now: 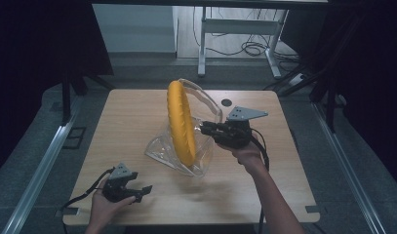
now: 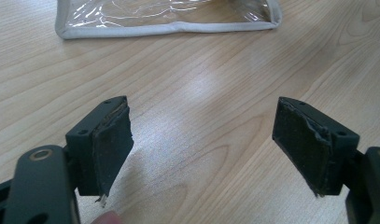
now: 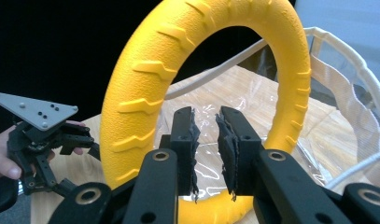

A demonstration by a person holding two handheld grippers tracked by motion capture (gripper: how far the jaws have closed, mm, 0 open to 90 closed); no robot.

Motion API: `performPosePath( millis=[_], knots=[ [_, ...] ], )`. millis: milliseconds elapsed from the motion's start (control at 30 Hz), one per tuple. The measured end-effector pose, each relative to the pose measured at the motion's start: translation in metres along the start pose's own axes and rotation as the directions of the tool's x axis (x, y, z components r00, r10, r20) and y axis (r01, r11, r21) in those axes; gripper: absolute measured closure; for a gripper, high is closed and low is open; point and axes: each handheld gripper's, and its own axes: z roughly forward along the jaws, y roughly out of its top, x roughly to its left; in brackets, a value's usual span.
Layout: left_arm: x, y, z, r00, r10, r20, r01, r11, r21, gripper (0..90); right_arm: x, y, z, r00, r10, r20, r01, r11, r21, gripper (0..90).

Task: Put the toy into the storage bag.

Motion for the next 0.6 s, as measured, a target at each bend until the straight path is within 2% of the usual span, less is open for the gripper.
performPosePath(
  millis=[600],
  knots=[
    [-0.0002, -0.0001, 0.0008, 1.0000, -0.001, 0.001, 0.001, 1.0000, 0.007, 19.6, -0.0044, -0.0051, -0.0011, 0.9998, 0.018, 0.008, -0.018, 0.9998, 0.006, 67.1]
  ],
)
